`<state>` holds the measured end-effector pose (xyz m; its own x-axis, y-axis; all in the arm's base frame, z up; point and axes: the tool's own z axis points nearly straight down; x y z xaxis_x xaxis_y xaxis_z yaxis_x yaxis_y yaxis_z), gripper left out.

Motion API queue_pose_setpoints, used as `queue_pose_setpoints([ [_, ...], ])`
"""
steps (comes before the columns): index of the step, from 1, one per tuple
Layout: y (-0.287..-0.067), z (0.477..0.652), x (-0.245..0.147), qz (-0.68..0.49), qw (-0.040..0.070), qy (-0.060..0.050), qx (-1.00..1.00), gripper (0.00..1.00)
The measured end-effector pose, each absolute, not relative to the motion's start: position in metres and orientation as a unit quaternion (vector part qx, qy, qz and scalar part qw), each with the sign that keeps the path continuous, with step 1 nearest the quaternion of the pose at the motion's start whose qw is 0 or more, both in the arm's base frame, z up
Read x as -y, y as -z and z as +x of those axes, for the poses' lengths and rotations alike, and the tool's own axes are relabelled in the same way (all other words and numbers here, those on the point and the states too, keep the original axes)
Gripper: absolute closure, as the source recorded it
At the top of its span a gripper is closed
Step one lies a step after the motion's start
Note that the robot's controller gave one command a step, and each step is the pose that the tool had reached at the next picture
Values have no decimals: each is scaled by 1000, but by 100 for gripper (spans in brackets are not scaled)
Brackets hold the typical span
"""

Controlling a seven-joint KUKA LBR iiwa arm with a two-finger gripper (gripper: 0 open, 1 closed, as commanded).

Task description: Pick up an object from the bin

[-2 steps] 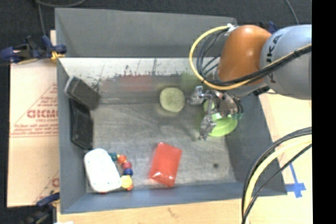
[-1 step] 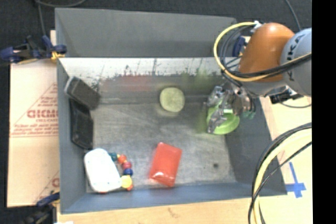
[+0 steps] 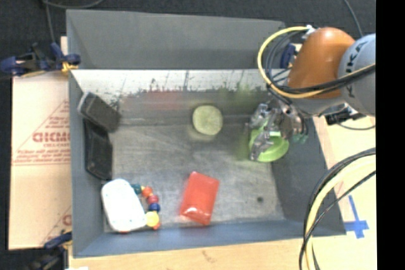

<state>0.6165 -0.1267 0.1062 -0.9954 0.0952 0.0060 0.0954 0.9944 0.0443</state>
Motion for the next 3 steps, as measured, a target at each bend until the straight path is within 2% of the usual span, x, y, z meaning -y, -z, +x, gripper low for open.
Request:
queue_pose_setpoints([
  [1,-106,616,122,-51,0,17,999,100],
  [3,-106,616,123,-51,0,17,999,100],
])
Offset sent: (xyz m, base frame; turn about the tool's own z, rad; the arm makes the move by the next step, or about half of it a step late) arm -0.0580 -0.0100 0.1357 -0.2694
